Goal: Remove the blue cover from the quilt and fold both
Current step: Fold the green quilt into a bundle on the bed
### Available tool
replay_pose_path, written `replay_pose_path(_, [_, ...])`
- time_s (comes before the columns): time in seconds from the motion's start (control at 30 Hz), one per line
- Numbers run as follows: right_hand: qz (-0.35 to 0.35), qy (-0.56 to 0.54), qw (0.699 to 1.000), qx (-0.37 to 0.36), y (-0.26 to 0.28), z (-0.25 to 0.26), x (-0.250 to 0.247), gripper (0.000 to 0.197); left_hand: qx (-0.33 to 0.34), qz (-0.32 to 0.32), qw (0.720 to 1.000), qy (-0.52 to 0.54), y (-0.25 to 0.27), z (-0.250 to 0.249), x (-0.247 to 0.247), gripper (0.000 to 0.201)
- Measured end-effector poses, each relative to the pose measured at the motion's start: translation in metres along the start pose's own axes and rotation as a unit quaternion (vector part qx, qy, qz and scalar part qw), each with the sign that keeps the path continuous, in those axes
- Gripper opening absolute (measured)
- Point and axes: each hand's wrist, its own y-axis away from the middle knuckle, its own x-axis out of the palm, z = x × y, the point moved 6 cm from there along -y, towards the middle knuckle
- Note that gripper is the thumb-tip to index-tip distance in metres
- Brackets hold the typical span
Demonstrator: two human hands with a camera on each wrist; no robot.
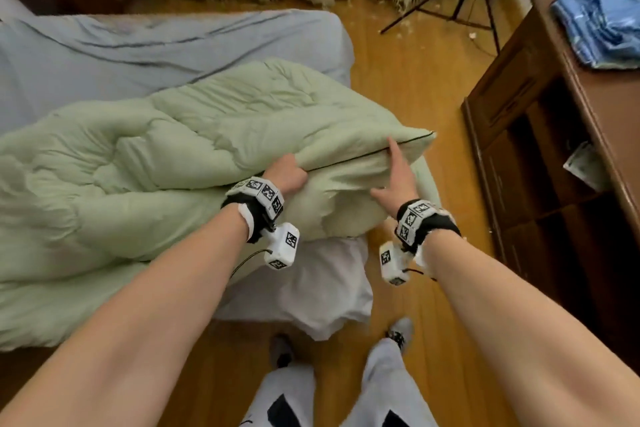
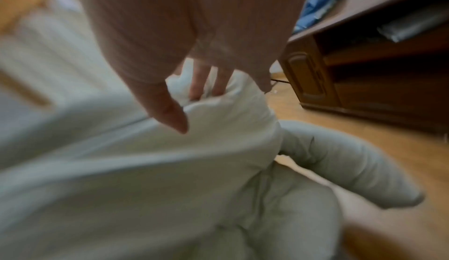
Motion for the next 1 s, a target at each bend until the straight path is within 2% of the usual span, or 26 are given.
replay_pose_path(0.07, [-0.059, 0.119, 0.991, 0.024, 0.025, 0.004, 0.005, 0.123, 0.008, -0.001, 1.000, 0.024, 0.023, 0.008, -0.023, 0.029])
replay_pose_path(0.13, [-0.129, 0.163, 0.978, -0.001, 0.039, 0.023, 0.006, 0.117, 0.008, 0.016, 1.000, 0.024, 0.047, 0.015, -0.033, 0.019])
replay_pose_path(0.17, [-0.160, 0.186, 0.969, -0.027, 0.041, 0.034, 0.003, 0.107, 0.004, 0.027, 0.999, 0.017, 0.059, 0.019, -0.033, 0.018])
replay_pose_path(0.23, [-0.190, 0.254, 0.944, -0.092, 0.037, 0.054, -0.005, 0.071, -0.008, 0.048, 0.999, 0.010, 0.083, 0.028, -0.027, 0.016])
replay_pose_path(0.3, [-0.134, 0.338, 0.917, -0.161, 0.036, 0.067, -0.007, 0.030, -0.023, 0.051, 0.998, 0.007, 0.099, 0.039, -0.013, 0.015])
replay_pose_path(0.33, [-0.091, 0.360, 0.911, -0.180, 0.039, 0.068, -0.008, 0.014, -0.030, 0.045, 0.999, 0.004, 0.106, 0.043, -0.006, 0.015])
replay_pose_path(0.37, [-0.043, 0.360, 0.915, -0.176, 0.046, 0.063, -0.012, 0.006, -0.037, 0.039, 0.999, -0.005, 0.112, 0.046, 0.004, 0.015])
replay_pose_path(0.43, [0.042, 0.314, 0.939, -0.132, 0.067, 0.034, -0.021, 0.016, -0.040, 0.041, 0.998, -0.027, 0.124, 0.047, 0.030, 0.021])
replay_pose_path(0.47, [0.068, 0.299, 0.945, -0.112, 0.078, 0.016, -0.026, 0.020, -0.037, 0.049, 0.997, -0.041, 0.129, 0.047, 0.047, 0.036])
replay_pose_path(0.53, [0.127, 0.316, 0.936, -0.091, 0.103, -0.021, -0.034, 0.027, -0.029, 0.069, 0.994, -0.080, 0.138, 0.046, 0.082, 0.066])
replay_pose_path(0.57, [0.161, 0.327, 0.927, -0.082, 0.113, -0.039, -0.035, 0.032, -0.025, 0.085, 0.990, -0.107, 0.144, 0.045, 0.100, 0.071])
replay_pose_path(0.67, [0.289, 0.333, 0.895, -0.073, 0.150, -0.084, -0.024, 0.046, -0.028, 0.137, 0.976, -0.165, 0.168, 0.045, 0.148, 0.071])
replay_pose_path(0.77, [0.369, 0.366, 0.853, -0.051, 0.187, -0.117, -0.006, 0.021, -0.048, 0.184, 0.962, -0.198, 0.186, 0.056, 0.182, 0.063])
replay_pose_path(0.8, [0.398, 0.349, 0.848, -0.028, 0.199, -0.129, 0.001, 0.029, -0.056, 0.188, 0.962, -0.192, 0.188, 0.062, 0.191, 0.064])
replay_pose_path(0.87, [0.462, 0.275, 0.841, 0.060, 0.224, -0.157, 0.009, 0.065, -0.075, 0.173, 0.972, -0.140, 0.185, 0.070, 0.204, 0.068])
replay_pose_path(0.9, [0.478, 0.248, 0.837, 0.101, 0.233, -0.170, 0.008, 0.076, -0.071, 0.155, 0.979, -0.115, 0.183, 0.068, 0.208, 0.067])
replay_pose_path(0.93, [0.476, 0.232, 0.839, 0.125, 0.237, -0.180, 0.004, 0.080, -0.061, 0.133, 0.985, -0.096, 0.182, 0.064, 0.210, 0.063])
replay_pose_path(1.0, [0.429, 0.237, 0.863, 0.125, 0.234, -0.188, -0.011, 0.077, -0.046, 0.103, 0.991, -0.069, 0.185, 0.054, 0.218, 0.055])
